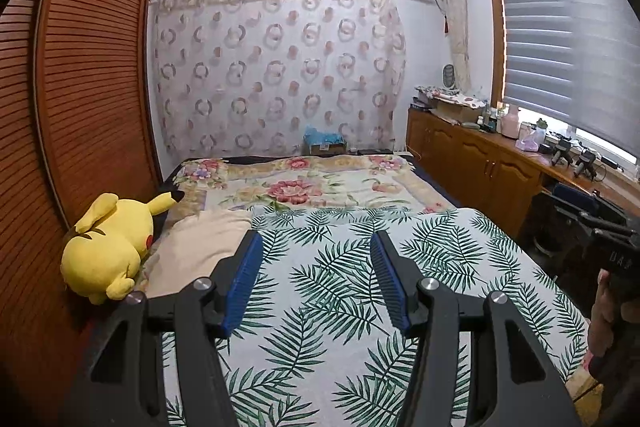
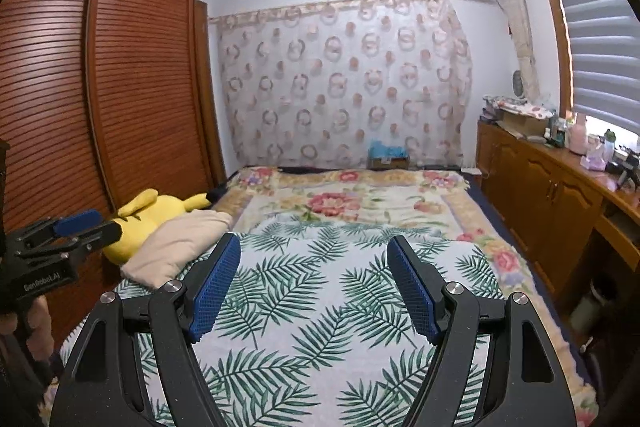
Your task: Fold small clothes
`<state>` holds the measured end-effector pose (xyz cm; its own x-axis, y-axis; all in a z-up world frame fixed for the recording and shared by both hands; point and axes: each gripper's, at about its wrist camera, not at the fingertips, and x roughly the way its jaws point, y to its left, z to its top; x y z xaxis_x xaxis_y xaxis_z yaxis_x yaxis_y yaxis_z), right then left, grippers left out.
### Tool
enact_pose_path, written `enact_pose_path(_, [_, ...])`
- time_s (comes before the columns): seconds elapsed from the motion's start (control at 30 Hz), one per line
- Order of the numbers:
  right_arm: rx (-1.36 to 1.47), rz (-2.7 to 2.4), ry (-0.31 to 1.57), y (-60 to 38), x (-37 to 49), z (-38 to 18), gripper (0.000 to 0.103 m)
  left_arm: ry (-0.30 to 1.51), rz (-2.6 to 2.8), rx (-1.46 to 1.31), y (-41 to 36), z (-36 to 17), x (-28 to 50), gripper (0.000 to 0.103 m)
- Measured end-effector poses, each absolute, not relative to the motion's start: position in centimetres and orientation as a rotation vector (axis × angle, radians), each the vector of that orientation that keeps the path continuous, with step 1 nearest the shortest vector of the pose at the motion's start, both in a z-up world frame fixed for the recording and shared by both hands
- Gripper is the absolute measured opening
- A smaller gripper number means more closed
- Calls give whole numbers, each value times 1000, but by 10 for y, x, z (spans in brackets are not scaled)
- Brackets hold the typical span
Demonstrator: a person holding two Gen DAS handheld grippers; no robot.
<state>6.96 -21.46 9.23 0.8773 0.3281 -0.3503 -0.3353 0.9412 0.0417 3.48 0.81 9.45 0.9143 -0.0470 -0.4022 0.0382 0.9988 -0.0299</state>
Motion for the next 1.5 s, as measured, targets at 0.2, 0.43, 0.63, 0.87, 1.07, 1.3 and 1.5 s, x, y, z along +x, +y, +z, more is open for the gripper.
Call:
enact_pose_path(0.2, [-20,345,362,-216,69,91,78,404,-35,-31,11,95,31,55])
enact_pose_path(0.43, [-20,350,371,-216,69,90,78,405,-23,-35,13,93,30,55])
enact_pose_path(0.63, [-18,346,371,-216,68,89,78,403,-17,-35,14,93,29,55])
enact_pose_path(0.87, [-19,343,373,-216,69,90,78,402,-16,-34,15,93,29,55])
enact_pose_path(1.07, [-19,343,374,-217,69,90,78,402,-17,-35,15,92,29,55])
enact_pose_path(1.3, [-19,346,375,-217,69,90,78,401,-15,-32,15,92,28,55])
enact_pose_path(1.5, [-20,346,375,-216,69,89,78,402,-15,-34,17,92,28,55])
